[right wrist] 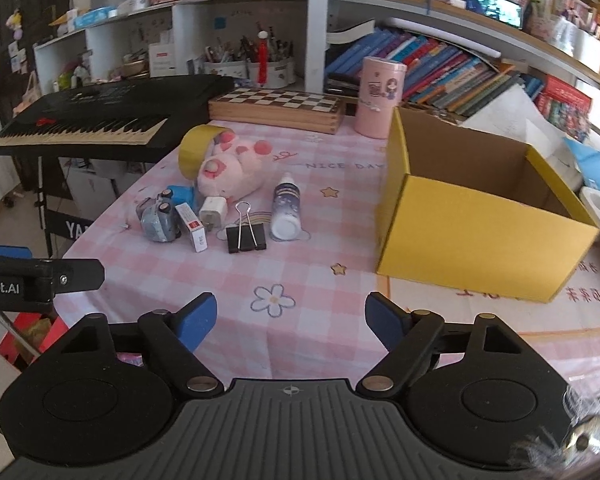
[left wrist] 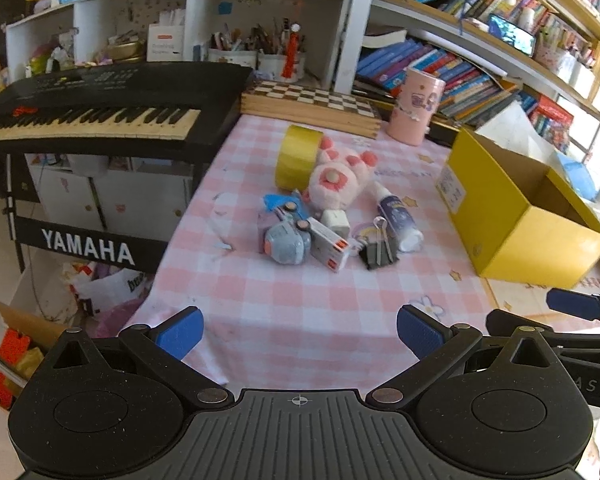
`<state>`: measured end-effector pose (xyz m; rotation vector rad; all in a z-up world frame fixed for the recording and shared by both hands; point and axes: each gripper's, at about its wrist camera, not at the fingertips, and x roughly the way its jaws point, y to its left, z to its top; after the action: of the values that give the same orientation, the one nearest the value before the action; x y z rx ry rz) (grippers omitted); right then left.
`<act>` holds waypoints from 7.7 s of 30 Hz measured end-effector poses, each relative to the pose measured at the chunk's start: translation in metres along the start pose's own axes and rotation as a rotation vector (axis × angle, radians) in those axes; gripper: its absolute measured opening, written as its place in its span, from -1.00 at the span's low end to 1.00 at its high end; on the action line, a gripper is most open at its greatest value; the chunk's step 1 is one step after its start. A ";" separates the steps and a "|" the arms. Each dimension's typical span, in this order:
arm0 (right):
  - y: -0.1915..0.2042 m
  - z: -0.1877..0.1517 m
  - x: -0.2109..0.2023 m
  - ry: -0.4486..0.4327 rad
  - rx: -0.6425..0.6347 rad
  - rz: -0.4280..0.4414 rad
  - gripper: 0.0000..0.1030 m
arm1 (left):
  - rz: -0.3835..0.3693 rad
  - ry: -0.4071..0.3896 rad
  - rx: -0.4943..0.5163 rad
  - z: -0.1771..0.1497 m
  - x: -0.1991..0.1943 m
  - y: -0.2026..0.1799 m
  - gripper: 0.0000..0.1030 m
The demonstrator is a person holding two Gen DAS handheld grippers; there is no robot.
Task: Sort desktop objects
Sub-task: 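Grasp the black binder clip with the right tool while the left tool grasps the grey toy car, then lift the binder clip and toy car and carry both over the yellow cardboard box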
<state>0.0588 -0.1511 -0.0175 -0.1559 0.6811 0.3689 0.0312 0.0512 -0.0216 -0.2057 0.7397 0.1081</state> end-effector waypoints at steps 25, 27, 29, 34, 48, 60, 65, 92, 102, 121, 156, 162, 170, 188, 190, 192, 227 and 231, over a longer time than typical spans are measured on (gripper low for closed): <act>-0.010 0.044 0.093 0.083 -0.071 0.167 0.13 | -0.005 0.048 -0.041 0.047 0.075 -0.005 0.98; -0.009 0.046 0.100 0.094 -0.074 0.180 0.04 | 0.005 0.051 -0.042 0.049 0.077 -0.004 0.98; -0.007 0.048 0.108 0.103 -0.080 0.195 0.00 | 0.017 0.054 -0.046 0.051 0.079 -0.001 0.98; 0.002 0.053 0.128 0.132 -0.107 0.218 0.00 | 0.049 0.063 -0.064 0.054 0.084 0.006 0.98; 0.014 0.057 0.171 0.161 -0.129 0.223 -0.27 | 0.089 0.088 -0.054 0.062 0.104 0.012 0.63; 0.000 0.060 0.173 0.181 -0.134 0.198 -0.27 | 0.125 0.140 0.045 0.058 0.140 -0.001 0.15; 0.002 0.060 0.174 0.180 -0.137 0.194 -0.27 | 0.121 0.150 0.068 0.055 0.146 -0.001 0.05; -0.010 0.082 0.090 0.030 -0.066 0.187 -0.27 | -0.103 -0.072 -0.155 0.077 0.047 0.025 -0.17; -0.007 0.063 0.049 0.023 -0.012 0.162 -0.27 | -0.154 -0.084 -0.130 0.057 0.006 0.019 -0.17; 0.006 0.012 -0.012 0.028 0.060 0.100 -0.27 | -0.256 -0.051 -0.041 0.013 -0.037 0.002 -0.17; -0.049 -0.059 -0.082 0.072 0.294 -0.138 -0.27 | -0.512 0.073 0.165 -0.016 -0.036 -0.077 -0.17; -0.058 -0.065 -0.088 0.074 0.319 -0.161 -0.27 | -0.530 0.082 0.185 -0.019 -0.035 -0.089 -0.17; -0.065 -0.069 -0.089 0.078 0.331 -0.157 -0.27 | -0.525 0.079 0.189 -0.018 -0.035 -0.094 -0.17; -0.082 -0.072 -0.092 0.078 0.356 -0.170 -0.27 | -0.546 0.087 0.216 -0.016 -0.031 -0.114 -0.17; -0.084 -0.071 -0.092 0.078 0.357 -0.172 -0.27 | -0.546 0.088 0.216 -0.015 -0.030 -0.115 -0.17; -0.085 -0.071 -0.092 0.079 0.357 -0.171 -0.27 | -0.547 0.088 0.217 -0.014 -0.029 -0.118 -0.17; -0.160 -0.034 -0.061 0.036 0.350 -0.159 -0.27 | -0.535 0.024 0.247 0.029 0.008 -0.185 -0.17; -0.179 -0.018 -0.058 -0.007 0.327 -0.169 -0.27 | -0.538 -0.016 0.243 0.041 0.013 -0.198 -0.16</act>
<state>0.0754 -0.3369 0.0095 0.0984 0.7065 0.0934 0.1012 -0.1323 0.0287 -0.1653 0.6538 -0.4892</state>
